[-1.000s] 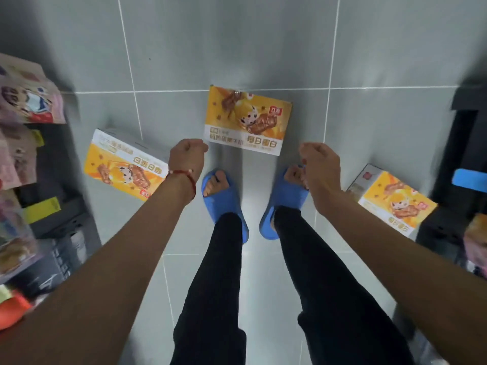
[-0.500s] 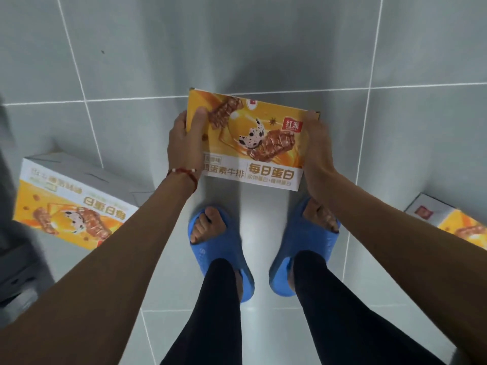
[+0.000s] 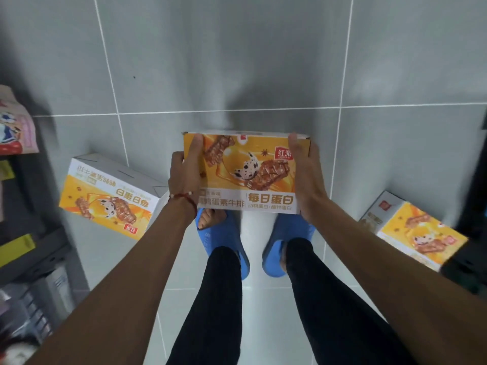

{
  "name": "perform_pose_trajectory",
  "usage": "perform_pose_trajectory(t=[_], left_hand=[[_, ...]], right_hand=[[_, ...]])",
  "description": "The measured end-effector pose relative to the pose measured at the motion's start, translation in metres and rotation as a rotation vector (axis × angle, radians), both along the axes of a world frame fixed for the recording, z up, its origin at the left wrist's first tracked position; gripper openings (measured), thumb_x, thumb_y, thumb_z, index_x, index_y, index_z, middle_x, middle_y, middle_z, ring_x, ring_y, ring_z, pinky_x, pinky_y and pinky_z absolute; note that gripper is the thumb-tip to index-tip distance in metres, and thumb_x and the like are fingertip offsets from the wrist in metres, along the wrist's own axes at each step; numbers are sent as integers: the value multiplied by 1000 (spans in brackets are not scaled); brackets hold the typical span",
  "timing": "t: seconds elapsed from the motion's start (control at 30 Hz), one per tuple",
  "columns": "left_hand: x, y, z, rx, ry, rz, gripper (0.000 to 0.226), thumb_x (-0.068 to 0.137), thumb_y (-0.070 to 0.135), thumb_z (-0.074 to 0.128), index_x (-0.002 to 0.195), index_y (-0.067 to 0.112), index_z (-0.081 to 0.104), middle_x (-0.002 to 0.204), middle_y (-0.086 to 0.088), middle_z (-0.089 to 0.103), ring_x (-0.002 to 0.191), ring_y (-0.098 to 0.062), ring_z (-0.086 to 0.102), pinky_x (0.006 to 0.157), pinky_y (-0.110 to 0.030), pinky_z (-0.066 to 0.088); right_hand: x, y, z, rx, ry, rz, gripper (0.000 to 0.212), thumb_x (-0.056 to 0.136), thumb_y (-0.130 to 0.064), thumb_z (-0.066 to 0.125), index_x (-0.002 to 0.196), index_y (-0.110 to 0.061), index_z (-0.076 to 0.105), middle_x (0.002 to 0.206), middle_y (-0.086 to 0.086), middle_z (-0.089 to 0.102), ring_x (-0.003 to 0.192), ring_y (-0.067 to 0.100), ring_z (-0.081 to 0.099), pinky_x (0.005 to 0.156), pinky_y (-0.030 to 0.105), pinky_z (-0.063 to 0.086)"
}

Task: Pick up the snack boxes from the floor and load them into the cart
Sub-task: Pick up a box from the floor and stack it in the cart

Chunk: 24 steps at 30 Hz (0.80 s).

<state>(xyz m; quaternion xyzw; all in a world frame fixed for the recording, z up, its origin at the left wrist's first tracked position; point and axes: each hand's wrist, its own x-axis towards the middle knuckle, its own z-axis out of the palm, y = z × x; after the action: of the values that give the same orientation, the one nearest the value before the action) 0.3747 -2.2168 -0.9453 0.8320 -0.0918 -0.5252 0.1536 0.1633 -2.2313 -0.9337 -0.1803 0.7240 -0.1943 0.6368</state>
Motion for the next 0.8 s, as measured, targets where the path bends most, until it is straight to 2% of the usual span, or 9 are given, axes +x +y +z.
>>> perform_pose_trajectory(t=[0.13,0.2,0.27,0.4,0.53,0.6,0.67,0.73,0.8], left_hand=[[-3,7,68,34,31,75,115,43,105,46,110,14,69,97,-8,76,89,-27,73,86,-47,57],[-5,10,106,41,29,98,112,46,103,49,108,12,69,98,-9,75,90,-28,72,86,-47,56],[-6,16,143,46,38,128,100,53,95,56,108,12,68,99,-10,74,91,-29,71,86,-49,56],[0,32,233,27,77,229,86,57,78,69,112,11,65,102,-9,73,91,-29,72,87,-51,57],[11,51,324,-34,165,276,84,60,63,70,122,9,58,108,-14,73,91,-31,73,72,-39,56],[14,62,368,-69,207,309,79,61,58,70,123,11,58,108,-13,74,91,-31,74,67,-37,55],[18,71,409,-106,215,311,50,74,49,66,114,19,61,99,-4,76,85,-22,74,64,-30,52],[22,79,442,-137,232,329,16,91,34,57,101,22,62,84,2,74,66,-9,71,52,-20,49],[25,86,475,-176,257,338,12,96,25,52,96,19,63,78,2,71,52,-4,66,42,-13,45]], right_hand=[[-1,8,78,3,60,-46,52,94,-63,57,136,-34,44,106,-1,74,94,21,78,93,53,61],[-4,12,119,22,62,-88,41,91,-61,64,121,-38,46,109,2,74,93,22,78,93,54,61],[-4,18,160,31,45,-131,31,96,-47,69,111,-38,44,110,5,74,89,21,79,90,51,62],[3,33,260,0,99,-114,44,94,-41,72,124,-33,41,112,4,74,83,13,78,72,30,63],[10,46,347,-55,58,-101,50,97,-31,70,134,-27,36,124,7,66,85,10,77,59,16,57],[14,53,386,-103,41,-68,50,98,-29,69,136,-29,36,129,7,63,93,15,76,63,18,58],[19,60,421,-148,17,-33,53,94,-34,73,134,-35,39,131,5,63,100,18,75,71,24,61],[22,66,450,-189,-5,5,52,85,-40,72,128,-45,43,129,3,66,104,20,74,80,34,62],[24,73,474,-218,-23,54,51,83,-41,71,127,-50,47,129,2,68,109,23,73,88,42,63]])
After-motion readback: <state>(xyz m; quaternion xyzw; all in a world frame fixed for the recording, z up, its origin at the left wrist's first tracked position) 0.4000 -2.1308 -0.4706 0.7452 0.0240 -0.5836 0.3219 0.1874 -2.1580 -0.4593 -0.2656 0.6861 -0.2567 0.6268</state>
